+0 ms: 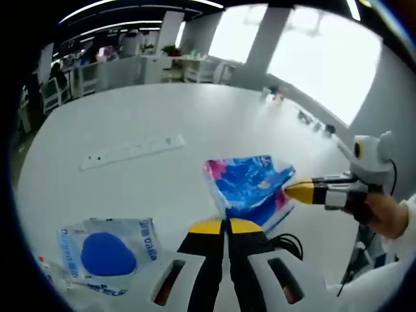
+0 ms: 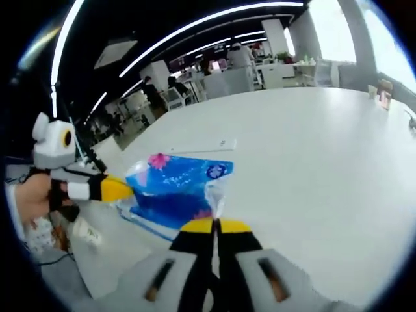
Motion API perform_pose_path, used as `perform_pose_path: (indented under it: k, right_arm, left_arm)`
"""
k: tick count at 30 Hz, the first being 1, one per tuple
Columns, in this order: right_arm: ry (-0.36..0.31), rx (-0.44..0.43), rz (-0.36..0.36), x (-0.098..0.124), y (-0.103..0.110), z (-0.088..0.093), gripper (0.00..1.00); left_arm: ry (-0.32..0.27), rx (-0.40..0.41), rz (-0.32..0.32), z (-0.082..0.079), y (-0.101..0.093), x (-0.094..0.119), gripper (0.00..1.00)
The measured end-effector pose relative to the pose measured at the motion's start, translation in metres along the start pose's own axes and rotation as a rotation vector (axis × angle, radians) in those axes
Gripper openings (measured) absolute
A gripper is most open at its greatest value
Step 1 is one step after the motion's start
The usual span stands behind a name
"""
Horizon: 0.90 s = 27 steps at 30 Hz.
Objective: Arrange the tabletop items into an orderly group along one side of the table until the central work area is clear of visible clutter.
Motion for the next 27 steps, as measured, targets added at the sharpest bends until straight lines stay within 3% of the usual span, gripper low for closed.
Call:
perform_pose_path:
  k: [27]
  right_arm:
    - [0.103,-0.055,0.005,-0.035,-0.034,0.039,0.0]
  left_arm:
    - [0.122,0.028,-0.038,0.036,0.014,-0.059,0.0]
Point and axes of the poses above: the point that each gripper's makers call its tool centre point, and the gripper's own axes: x roughly backward along the fingers, y roughly to its left, z roughly out of its underside, the point moved 8 cm from there along x, roughly backward along the fingers, and after that the axes turned 9 degrees about x, right-handed, at the moved point
